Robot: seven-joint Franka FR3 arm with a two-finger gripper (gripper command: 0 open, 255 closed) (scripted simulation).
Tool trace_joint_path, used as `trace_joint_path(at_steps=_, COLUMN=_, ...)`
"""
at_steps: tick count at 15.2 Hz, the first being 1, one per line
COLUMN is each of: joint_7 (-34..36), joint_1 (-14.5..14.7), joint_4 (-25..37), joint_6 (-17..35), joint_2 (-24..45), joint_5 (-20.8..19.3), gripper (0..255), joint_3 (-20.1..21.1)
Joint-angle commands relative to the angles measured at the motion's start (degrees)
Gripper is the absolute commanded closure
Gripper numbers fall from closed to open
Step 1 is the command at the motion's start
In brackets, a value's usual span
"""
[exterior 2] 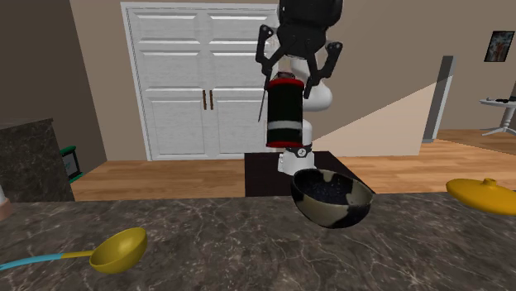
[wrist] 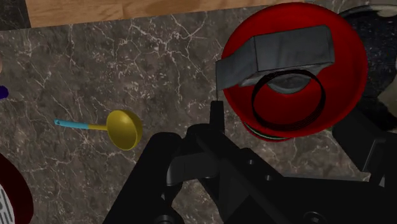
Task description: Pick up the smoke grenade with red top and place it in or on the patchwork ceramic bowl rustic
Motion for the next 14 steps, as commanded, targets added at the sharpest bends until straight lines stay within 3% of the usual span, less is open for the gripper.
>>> trace_joint_path(at_steps=1, joint_7=2.6, joint_1=1.5, joint_4=1.6, joint_6=-1.8, joint_2=0.4, joint_5=0.4, gripper=255, joint_3=1.4)
trace_joint_path(at_steps=8, joint_7=10.0, joint_1=5.9, joint_4=8.8, joint_6=-7.2, joint_2=3.8, joint_5=1.8, gripper=255, joint_3=5.3)
trace_joint_path(at_steps=14, joint_7=10.8, joint_1=5.9, joint_4=3.2, joint_6=-2.4, joint_2=3.0, joint_5=1.8, gripper=255, joint_3=5.3)
